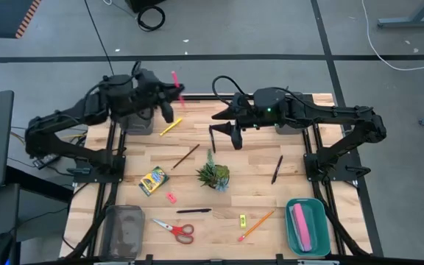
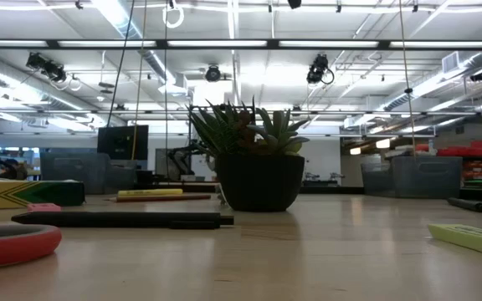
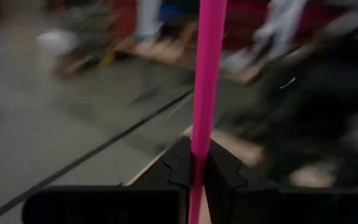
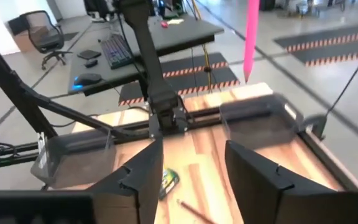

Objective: Sort crayons/erasers/pens/pencils in bins
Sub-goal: Put the pink pencil into the top left black bin

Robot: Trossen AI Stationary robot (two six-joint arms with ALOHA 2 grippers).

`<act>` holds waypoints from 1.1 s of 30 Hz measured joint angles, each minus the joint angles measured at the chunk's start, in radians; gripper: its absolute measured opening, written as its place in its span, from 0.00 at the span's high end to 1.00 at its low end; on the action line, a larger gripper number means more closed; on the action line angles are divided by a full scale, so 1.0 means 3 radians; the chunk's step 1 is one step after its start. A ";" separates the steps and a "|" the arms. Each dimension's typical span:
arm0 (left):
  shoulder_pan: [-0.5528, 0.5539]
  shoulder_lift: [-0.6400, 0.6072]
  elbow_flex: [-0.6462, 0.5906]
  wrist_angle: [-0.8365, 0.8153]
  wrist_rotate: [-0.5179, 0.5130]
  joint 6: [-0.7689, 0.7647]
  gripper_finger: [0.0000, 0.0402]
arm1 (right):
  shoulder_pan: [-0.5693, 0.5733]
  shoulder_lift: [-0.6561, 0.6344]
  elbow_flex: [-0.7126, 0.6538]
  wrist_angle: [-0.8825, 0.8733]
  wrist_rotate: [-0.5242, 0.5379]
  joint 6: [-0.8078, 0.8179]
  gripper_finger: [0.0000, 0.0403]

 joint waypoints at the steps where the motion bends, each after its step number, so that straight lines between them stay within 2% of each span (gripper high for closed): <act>1: 0.0074 -0.0031 -0.0005 -0.0254 -0.0093 -0.0026 0.93 | 0.0000 0.0000 0.0000 -0.0027 0.0000 0.0079 0.54; 6: 0.0595 -0.0077 -0.0003 -0.1308 -0.0283 -0.0509 0.93 | 0.0000 0.0000 0.0000 -0.0074 0.0002 0.0371 0.54; 9: 0.0994 -0.0031 -0.0006 -0.1946 -0.0268 -0.0768 0.93 | 0.0000 0.0000 0.0000 -0.0077 0.0018 0.0400 0.54; 13: 0.1463 0.0130 -0.0058 -0.2460 -0.0094 -0.0778 0.93 | 0.0000 0.0000 0.0000 -0.0077 0.0020 0.0436 0.54; 15: 0.1658 0.0162 -0.0160 -0.2479 -0.0020 -0.0761 0.93 | 0.0000 0.0000 0.0000 -0.0076 0.0020 0.0459 0.54; 22: 0.2252 0.0323 -0.0572 -0.2308 0.0563 -0.0665 0.93 | 0.0000 0.0000 0.0000 -0.0077 0.0018 0.0463 0.54; 28: 0.2560 0.0548 -0.0760 -0.2169 0.0677 -0.0603 0.93 | 0.0003 0.0000 0.0000 -0.0079 0.0018 0.0565 0.54; 33: 0.2662 0.0739 -0.0766 -0.2038 0.0682 -0.0697 0.92 | 0.0003 0.0000 0.0000 -0.0080 0.0018 0.0592 0.54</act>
